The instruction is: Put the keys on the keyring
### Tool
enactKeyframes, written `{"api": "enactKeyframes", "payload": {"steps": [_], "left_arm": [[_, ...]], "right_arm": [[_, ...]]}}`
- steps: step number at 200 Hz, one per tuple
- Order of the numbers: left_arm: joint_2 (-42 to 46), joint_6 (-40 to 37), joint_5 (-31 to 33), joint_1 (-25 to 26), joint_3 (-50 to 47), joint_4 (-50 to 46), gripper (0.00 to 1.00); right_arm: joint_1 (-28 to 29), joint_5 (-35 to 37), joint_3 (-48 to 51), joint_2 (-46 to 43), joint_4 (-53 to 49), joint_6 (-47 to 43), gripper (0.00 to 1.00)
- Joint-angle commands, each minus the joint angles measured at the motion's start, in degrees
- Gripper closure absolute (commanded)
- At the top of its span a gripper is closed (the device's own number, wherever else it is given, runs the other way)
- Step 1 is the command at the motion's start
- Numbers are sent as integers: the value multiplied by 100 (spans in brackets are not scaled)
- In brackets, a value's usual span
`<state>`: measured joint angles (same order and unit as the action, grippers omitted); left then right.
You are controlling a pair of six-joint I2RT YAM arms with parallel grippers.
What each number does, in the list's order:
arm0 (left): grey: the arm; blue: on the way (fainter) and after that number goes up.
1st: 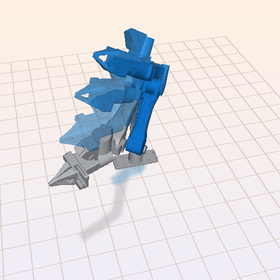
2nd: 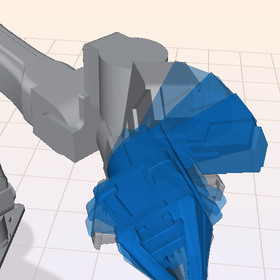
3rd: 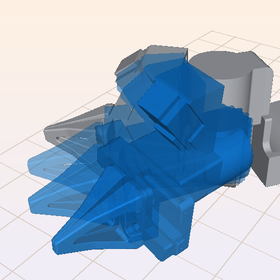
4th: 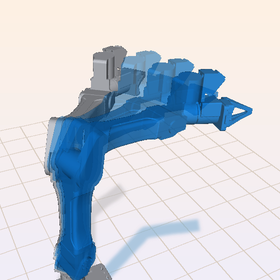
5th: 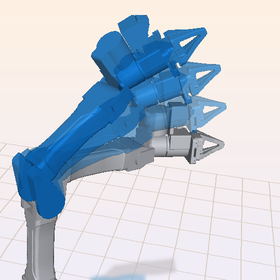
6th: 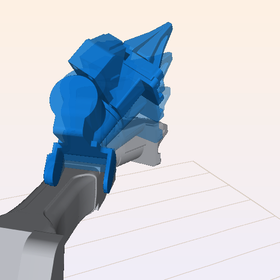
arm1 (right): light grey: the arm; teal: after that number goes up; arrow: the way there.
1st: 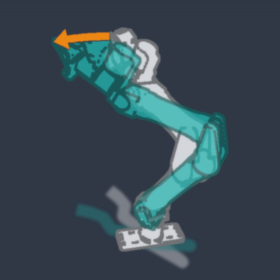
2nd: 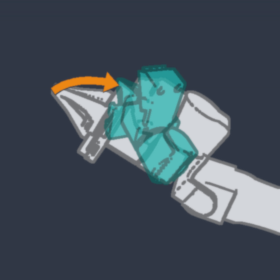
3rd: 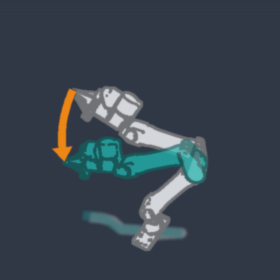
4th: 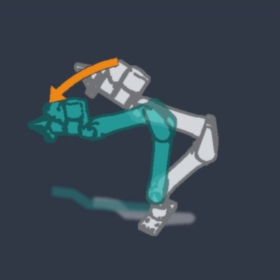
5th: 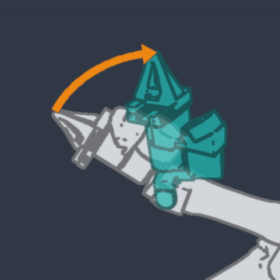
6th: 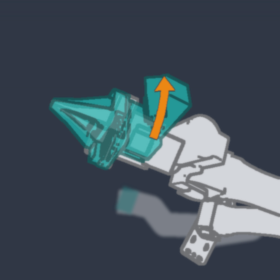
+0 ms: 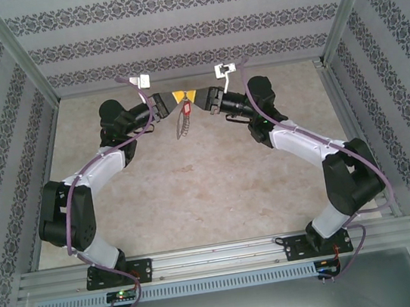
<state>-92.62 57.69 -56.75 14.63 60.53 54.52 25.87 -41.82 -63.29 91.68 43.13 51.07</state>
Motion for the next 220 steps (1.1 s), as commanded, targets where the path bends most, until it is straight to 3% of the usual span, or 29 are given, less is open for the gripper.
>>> {"api": "enactKeyframes", "payload": {"steps": [1, 15, 50, 74, 112, 166, 220], "left_arm": [[144, -39, -30, 41, -27, 385, 100], [142, -39, -31, 40, -30, 375, 100], [148, -96, -13, 44, 7, 263, 100], [179, -191, 52, -3, 7, 62, 77], [174, -396, 57, -172, 8, -215, 65], [-211, -630, -162, -307, 309, -663, 64], [-626, -1198, -398, -325, 699, -1598, 66]], "right_arm": [[98, -139, -201, 95, 239, 34, 89], [93, -166, -212, 111, 216, -1, 100], [-1, -305, -344, 104, -24, -209, 100], [-267, -730, -650, 239, -668, -466, 100], [-780, -1624, -1291, 786, -1544, -960, 100], [-1209, -2705, -2477, 1806, -2461, -1338, 100], [-1193, -3286, -3100, 2271, -2661, -1284, 100]]}}
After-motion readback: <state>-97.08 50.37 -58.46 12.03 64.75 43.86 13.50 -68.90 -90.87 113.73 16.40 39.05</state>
